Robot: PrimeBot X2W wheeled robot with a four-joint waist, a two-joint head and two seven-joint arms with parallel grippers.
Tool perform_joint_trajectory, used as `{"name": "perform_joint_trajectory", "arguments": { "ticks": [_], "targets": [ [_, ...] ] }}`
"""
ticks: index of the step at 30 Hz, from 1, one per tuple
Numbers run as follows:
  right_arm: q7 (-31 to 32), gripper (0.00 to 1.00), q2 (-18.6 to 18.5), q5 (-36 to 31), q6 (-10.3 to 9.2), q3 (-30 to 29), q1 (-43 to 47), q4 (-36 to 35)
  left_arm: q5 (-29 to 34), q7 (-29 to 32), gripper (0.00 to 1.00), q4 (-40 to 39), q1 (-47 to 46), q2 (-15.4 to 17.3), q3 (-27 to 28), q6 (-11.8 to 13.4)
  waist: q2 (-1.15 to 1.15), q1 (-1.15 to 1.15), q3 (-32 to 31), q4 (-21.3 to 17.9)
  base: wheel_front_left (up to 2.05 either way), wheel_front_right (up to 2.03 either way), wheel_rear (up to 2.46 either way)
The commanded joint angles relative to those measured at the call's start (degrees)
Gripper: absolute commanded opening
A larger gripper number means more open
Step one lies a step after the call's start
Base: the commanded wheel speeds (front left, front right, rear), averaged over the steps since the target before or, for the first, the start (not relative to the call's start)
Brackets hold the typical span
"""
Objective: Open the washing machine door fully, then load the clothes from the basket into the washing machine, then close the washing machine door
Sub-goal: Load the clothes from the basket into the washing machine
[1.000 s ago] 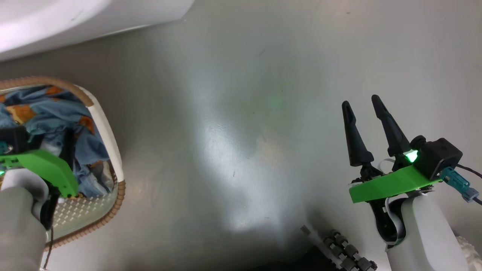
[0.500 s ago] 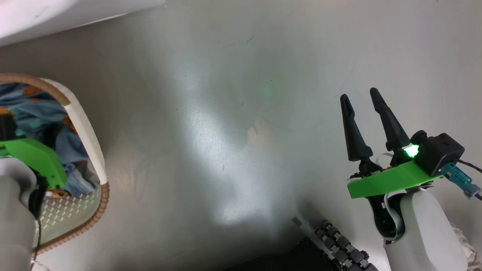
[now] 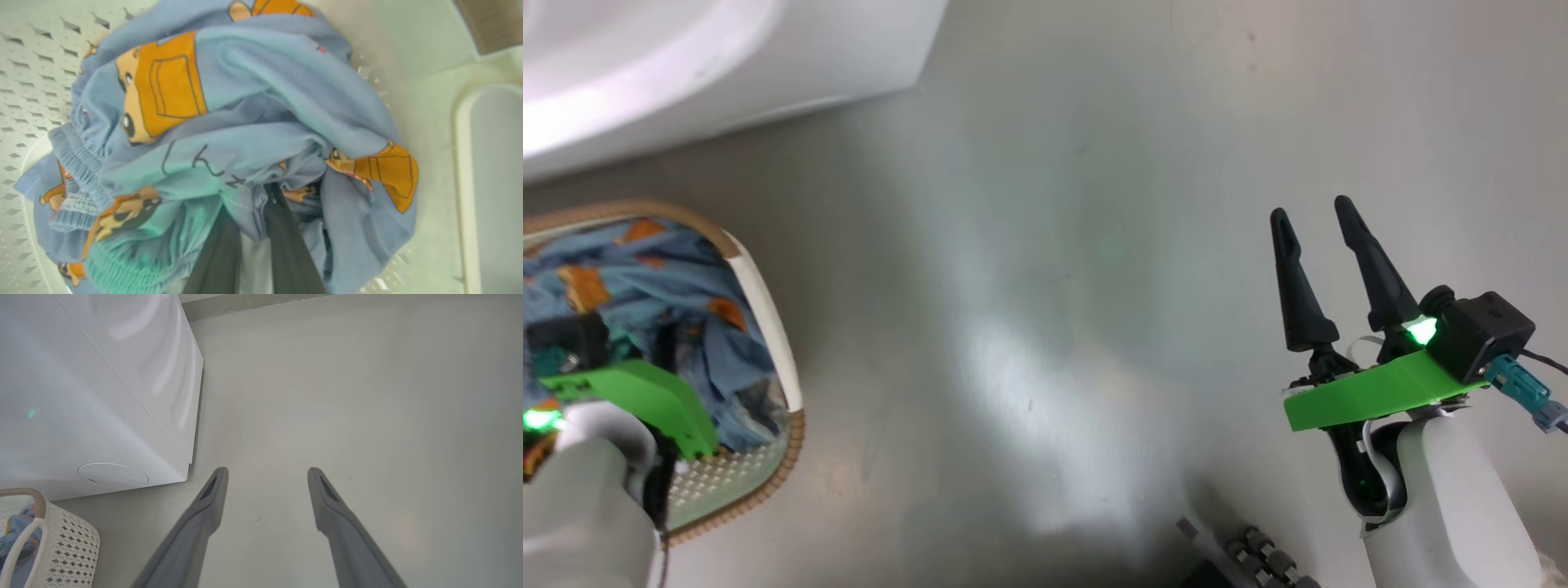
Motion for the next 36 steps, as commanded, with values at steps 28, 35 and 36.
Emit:
{"name": "perform_joint_trajectory", "arguments": {
  "ticks": [28,35,36],
  "targets": [
    [-0.3,1.00,-0.2,-4.3,0.09,-1.3,6.8,2.7,14.3,-2.6,0.00,-39.0,27.8,-4.6,19.4,4.6,0.00,0.00,-26.8,11.9,0.00,0.00,0.00],
    [-0.3,1.00,-0.2,-4.8,0.09,-1.9,8.4,2.8,19.7,-2.6,0.00,-47.4,32.7,-7.2,24.8,3.9,0.00,0.00,-30.9,13.0,0.00,0.00,0.00],
    [-0.3,1.00,-0.2,-5.0,0.09,-2.1,8.6,2.7,20.4,-2.6,0.00,-48.4,33.2,-7.5,25.5,3.7,0.00,0.00,-31.3,13.1,0.00,0.00,0.00]
  ]
}}
